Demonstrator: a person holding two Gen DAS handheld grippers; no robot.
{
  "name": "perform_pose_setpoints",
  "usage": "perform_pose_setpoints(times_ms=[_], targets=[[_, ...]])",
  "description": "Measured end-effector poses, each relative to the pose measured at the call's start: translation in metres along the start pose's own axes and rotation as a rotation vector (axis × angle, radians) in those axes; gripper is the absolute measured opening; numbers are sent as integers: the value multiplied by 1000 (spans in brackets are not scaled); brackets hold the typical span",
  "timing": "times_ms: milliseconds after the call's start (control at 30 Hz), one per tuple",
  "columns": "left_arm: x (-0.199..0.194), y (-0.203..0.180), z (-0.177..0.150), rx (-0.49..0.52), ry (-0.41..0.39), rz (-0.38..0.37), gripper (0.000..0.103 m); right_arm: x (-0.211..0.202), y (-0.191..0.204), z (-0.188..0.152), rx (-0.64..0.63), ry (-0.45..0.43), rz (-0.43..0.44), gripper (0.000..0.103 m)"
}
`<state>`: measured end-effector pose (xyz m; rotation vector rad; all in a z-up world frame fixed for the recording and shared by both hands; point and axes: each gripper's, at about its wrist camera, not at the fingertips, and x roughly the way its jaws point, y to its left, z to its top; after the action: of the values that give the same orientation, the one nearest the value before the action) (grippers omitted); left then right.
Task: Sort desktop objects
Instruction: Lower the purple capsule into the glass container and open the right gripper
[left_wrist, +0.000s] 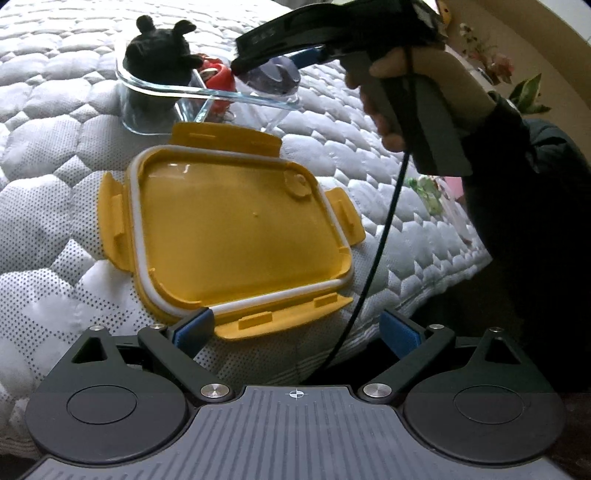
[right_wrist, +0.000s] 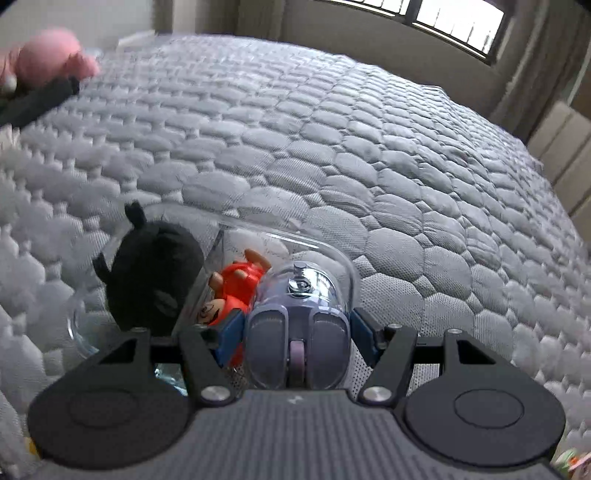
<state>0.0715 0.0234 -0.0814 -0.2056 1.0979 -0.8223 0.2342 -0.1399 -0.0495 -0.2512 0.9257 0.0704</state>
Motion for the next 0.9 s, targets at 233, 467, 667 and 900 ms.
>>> perform_pose_setpoints(times_ms=[233, 467, 667, 900], targets=[[0, 0, 1, 6, -2, -6, 100, 1, -4, 7, 1, 36, 17, 65], [0, -1, 1, 7, -1, -4, 100, -24, -13, 9, 11, -58, 14, 62], [1, 0, 1, 7, 0, -6, 101, -52, -10, 6, -38, -156, -24, 47], [2, -2, 1, 7, 0, -4, 103, -56, -31, 3, 42, -181, 0, 43]])
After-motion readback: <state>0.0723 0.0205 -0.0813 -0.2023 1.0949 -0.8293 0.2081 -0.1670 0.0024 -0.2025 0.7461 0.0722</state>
